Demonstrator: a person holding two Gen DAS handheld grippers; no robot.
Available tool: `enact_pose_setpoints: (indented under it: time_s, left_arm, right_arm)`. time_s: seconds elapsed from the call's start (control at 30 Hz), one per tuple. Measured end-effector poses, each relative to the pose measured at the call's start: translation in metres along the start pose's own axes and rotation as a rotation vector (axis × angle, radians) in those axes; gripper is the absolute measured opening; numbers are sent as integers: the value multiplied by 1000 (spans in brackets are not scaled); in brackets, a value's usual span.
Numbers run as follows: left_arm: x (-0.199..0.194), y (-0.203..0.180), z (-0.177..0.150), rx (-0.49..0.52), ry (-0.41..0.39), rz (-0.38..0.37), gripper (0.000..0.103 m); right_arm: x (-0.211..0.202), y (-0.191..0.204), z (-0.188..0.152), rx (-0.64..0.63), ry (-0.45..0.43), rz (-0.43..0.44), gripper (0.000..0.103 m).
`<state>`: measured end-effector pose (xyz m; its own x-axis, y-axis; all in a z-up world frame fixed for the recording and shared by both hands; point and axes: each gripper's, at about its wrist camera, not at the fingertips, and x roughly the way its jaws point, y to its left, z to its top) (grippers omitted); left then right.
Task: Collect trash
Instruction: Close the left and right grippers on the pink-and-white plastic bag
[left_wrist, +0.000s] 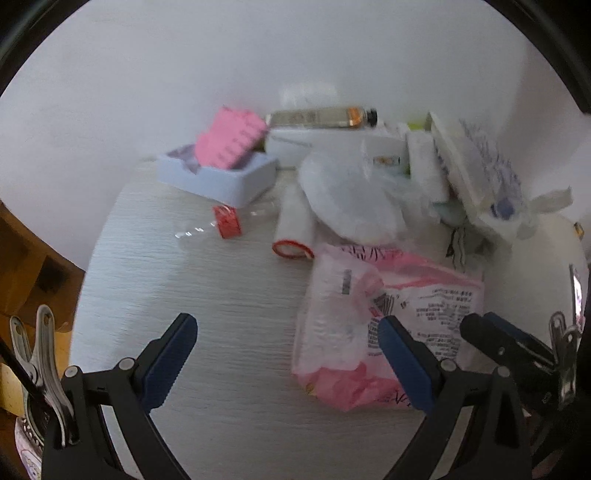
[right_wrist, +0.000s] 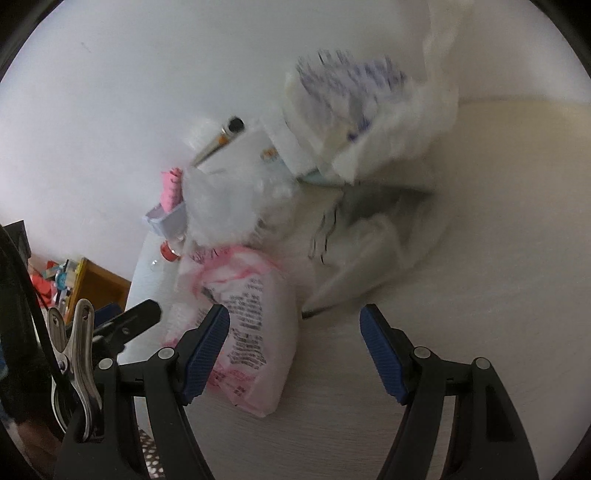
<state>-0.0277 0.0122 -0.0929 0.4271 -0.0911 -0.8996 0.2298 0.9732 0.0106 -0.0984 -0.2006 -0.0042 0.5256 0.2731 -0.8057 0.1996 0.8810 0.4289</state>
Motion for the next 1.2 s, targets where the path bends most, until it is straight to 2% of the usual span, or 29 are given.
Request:
enact_pose_setpoints:
  time_s: [0.13, 0.2, 0.23, 0.27, 0.3, 0.33, 0.37, 0.47, 0.53, 0.87, 1.2]
  left_arm:
    - [24, 2, -4, -18, 67, -56, 98]
    - [36, 2, -8, -18, 112, -77, 93]
    - [41, 3, -10, -17, 134, -86, 89]
    - [46, 3, -12, -13, 164, -107, 82]
    - [45, 2, -14, 6, 147, -103, 79]
    - [44, 0, -15, 21, 143, -116, 64]
    - [42, -3, -16, 44, 138, -118, 44]
    - [36, -9, -19, 74, 127, -90, 25]
    - [30, -11, -19, 87, 120, -78, 19]
    - [-11, 4, -10, 97, 73, -52, 16]
    - [-30, 24, -6, 66, 41, -56, 16]
  right_arm:
    - [11, -2, -8, 35, 35, 33, 69]
    - [14, 1, -11, 30, 43, 32, 62]
    - [16, 2, -13, 30, 48, 38, 54]
    - [18, 4, -15, 33, 52, 46, 44]
    - [20, 5, -18, 36, 59, 52, 33]
    - [22, 7, -20, 36, 67, 57, 30]
    - [24, 9, -21, 34, 71, 58, 26]
    - [26, 22, -25, 6, 66, 72, 13]
    - [27, 30, -26, -16, 63, 73, 11]
    - [17, 56, -19, -72, 29, 134, 9]
    - [14, 83, -7, -129, 9, 168, 8]
